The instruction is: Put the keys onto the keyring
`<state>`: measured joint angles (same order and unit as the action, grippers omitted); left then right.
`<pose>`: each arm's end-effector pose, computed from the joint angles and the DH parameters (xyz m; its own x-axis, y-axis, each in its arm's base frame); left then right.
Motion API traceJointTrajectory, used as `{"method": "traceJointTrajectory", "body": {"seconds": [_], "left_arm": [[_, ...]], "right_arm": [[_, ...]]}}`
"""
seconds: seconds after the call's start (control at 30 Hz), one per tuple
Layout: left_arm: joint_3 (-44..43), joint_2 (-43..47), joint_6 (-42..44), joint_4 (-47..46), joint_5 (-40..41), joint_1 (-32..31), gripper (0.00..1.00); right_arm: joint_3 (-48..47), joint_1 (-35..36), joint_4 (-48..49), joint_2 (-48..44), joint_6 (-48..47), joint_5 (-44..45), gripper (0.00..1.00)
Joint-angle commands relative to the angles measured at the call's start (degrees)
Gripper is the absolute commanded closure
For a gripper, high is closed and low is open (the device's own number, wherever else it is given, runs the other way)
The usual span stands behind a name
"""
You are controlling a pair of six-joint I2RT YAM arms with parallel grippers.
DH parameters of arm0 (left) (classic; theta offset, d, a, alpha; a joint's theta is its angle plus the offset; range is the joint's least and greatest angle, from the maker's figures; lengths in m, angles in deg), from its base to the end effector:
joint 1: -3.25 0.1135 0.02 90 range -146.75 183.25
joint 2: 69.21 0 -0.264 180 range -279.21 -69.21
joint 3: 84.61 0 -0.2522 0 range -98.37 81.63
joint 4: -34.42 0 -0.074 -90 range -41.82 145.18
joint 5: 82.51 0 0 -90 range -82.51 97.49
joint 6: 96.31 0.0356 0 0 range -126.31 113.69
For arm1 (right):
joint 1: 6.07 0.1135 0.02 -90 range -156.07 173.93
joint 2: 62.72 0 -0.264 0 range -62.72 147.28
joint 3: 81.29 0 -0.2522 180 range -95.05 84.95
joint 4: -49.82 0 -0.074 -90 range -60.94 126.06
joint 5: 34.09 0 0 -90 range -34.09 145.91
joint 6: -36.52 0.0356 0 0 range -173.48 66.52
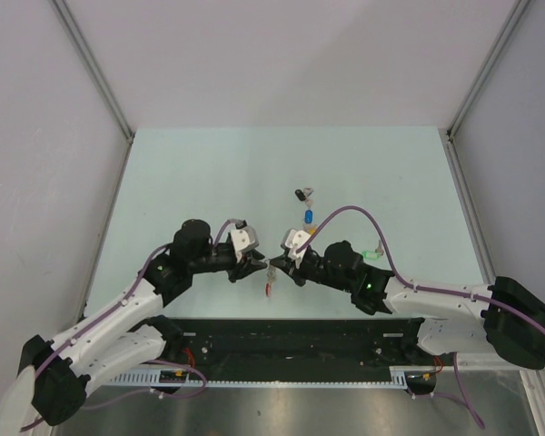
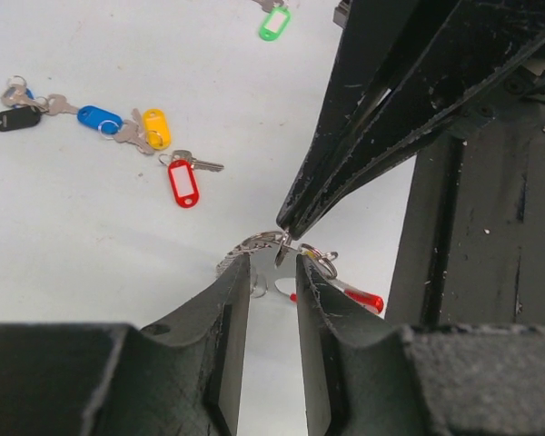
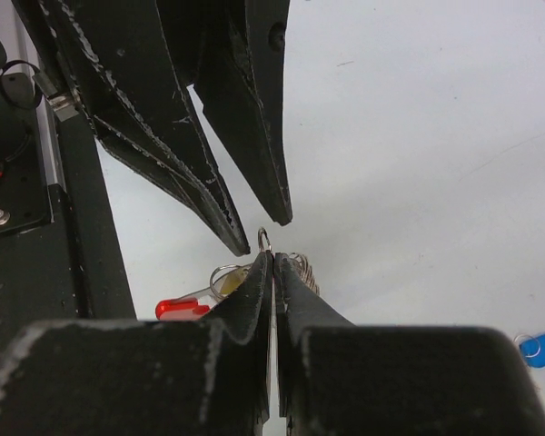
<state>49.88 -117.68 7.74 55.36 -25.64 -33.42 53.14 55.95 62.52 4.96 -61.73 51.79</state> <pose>0.1422 -0.1301 0.2561 -0.0965 0.3253 -0.9407 0.9528 0.3034 0.0071 0.1204 0.2321 0.2449 0.0553 -0.2011 -0.9780 -0.9156 0.3804 -0.1299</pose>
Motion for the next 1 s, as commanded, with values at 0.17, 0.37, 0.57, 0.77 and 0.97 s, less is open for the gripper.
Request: {"method": "traceJointTrajectory", "body": {"seconds": [0.17, 0.37, 0.57, 0.77, 0.97], "left_arm": [[-3.23, -2.16, 2.66, 1.52, -6.43, 0.28, 0.75], [-3.15, -2.25, 2.74, 1.61, -6.25, 0.28, 0.83], [-3.23, -2.25, 2.92, 1.79, -5.81, 0.28, 0.92], [-3.15, -2.25, 2.92, 1.87, -4.85, 0.28, 0.99], [-2.44, -1.98, 1.60, 0.73, -2.56, 0.28, 1.00]], "right_arm": [[-0.79, 0.03, 3.69, -1.23, -1.50, -2.03, 1.00], [-0.79, 0.03, 3.51, -1.23, -1.94, -3.08, 1.00], [-0.79, 0.03, 3.16, -1.15, -2.30, -3.70, 1.00], [-0.79, 0.03, 2.37, -1.94, -2.30, -3.18, 1.00], [-0.71, -0.41, 0.27, -4.22, -0.81, 1.30, 0.82]]}}
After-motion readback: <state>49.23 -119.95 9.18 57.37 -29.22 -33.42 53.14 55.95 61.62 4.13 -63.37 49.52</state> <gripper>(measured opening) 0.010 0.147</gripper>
